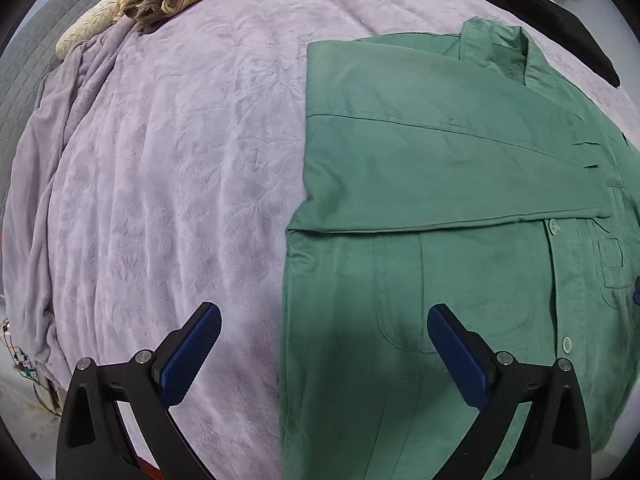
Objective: Fold large clothes
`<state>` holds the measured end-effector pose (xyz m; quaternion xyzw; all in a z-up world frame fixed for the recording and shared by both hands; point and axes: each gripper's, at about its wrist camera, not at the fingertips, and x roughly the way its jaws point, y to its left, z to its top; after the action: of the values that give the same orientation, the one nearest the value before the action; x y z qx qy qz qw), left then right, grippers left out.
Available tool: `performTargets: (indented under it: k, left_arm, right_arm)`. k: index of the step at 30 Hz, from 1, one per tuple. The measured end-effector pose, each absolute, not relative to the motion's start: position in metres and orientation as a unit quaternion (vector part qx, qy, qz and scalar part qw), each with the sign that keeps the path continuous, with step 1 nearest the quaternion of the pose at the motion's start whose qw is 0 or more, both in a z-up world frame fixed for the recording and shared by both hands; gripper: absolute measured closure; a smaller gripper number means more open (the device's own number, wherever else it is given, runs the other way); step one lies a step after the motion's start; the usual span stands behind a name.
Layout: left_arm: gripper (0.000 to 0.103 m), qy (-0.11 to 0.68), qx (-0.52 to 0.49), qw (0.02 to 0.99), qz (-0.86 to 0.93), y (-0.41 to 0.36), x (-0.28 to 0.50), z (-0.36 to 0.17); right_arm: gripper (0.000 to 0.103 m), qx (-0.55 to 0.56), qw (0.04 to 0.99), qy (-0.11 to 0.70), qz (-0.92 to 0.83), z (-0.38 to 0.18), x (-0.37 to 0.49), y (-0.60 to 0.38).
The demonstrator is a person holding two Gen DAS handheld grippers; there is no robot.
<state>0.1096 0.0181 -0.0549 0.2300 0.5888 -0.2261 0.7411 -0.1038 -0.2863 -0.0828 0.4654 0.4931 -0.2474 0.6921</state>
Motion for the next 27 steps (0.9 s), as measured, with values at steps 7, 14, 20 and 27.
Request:
performTargets:
  k: [7,14,20,27]
  left_arm:
    - [0.0,0.585,0.23,0.734,-0.256,-0.004,0.081,-0.032]
    - [0.0,0.58,0.249,0.722,-0.284,-0.035,0.056,-0.019]
    - [0.0,0.574,0.263,0.716,-0.299,-0.063,0.037,-0.013]
    - [0.0,0.572,0.278,0.705,-0.313,-0.094,0.014,-0.013]
  right_arm:
    - [0.038,0.478,0.692,0.486,-0.238,-0.069,-0.111,-0.274]
    - [0.024,0.481,0.706,0.468,-0.227,-0.053,-0.117,-0.278]
    - [0.022,0.493,0.71,0.454,-0.219,-0.049,-0.126,-0.292]
    - [0.017,0.508,0.709,0.442,-0.209,-0.054,-0.142,-0.308]
